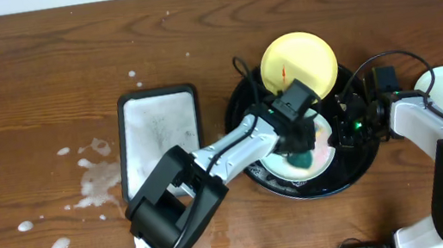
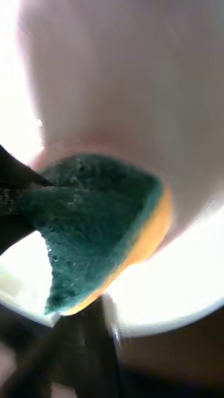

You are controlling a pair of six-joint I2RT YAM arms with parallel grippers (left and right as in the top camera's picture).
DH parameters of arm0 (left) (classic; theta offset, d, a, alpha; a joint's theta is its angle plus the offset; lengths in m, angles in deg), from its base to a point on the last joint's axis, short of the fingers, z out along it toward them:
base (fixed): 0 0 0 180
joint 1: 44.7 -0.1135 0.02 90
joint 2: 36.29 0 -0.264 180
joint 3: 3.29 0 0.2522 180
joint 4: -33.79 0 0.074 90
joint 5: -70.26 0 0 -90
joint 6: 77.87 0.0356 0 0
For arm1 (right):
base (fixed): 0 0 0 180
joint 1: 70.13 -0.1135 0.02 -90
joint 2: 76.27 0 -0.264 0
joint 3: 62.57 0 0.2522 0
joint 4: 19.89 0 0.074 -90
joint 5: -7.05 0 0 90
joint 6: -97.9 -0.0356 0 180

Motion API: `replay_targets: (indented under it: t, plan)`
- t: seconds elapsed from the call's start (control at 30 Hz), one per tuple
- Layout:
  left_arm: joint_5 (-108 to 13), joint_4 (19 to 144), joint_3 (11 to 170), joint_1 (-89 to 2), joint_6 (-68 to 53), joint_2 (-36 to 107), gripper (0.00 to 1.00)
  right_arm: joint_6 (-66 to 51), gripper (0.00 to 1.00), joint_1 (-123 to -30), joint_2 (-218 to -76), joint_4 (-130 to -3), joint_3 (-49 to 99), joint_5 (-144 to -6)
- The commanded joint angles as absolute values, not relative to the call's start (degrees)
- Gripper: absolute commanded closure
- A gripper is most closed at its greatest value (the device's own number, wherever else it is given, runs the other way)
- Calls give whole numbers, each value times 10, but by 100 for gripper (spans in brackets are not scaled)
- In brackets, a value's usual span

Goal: Clean dirty plates on tray and stack at the side
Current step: 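Scrub the second pale green plate with the sponge in the left gripper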

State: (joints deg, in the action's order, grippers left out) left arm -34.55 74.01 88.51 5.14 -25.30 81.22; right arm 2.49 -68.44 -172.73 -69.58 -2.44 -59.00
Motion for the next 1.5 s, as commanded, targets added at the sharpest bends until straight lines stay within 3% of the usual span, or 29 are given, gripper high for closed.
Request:
replay_targets:
  t: [0.0, 0.2, 0.33, 0.43, 0.6, 0.73, 1.0, 1.17, 1.33, 1.47]
  plan:
    - [-96, 850, 837, 55, -237, 861, 92, 29, 99, -691, -1762, -707, -58, -681]
    - [62, 947, 866, 54, -237, 861, 93, 29, 99, -691, -1762, -707, -58, -681]
    - [72, 958, 901, 54, -237, 861, 92, 29, 99, -691, -1762, -708, -58, -681]
    - [-20, 904, 907, 54, -236, 861, 92, 29, 99, -691, -1762, -708, -58, -681]
    - [-299, 770, 905, 57, -241, 870, 93, 29, 99, -691, -1762, -712, -58, -681]
    - [-454, 689, 905, 68, -246, 887, 92, 29, 99, -691, -1762, -712, -58, -681]
    - [-474, 715, 905, 77, -239, 896, 93, 29, 99, -691, -1762, -714, -58, -681]
    - [-359, 814, 908, 63, -235, 894, 92, 29, 99, -691, -1762, -714, -58, -681]
    - [-101, 941, 922, 60, -235, 893, 92, 29, 99, -691, -1762, -714, -58, -681]
    - [24, 984, 942, 60, -235, 893, 92, 29, 99, -691, -1762, -716, -58, -681]
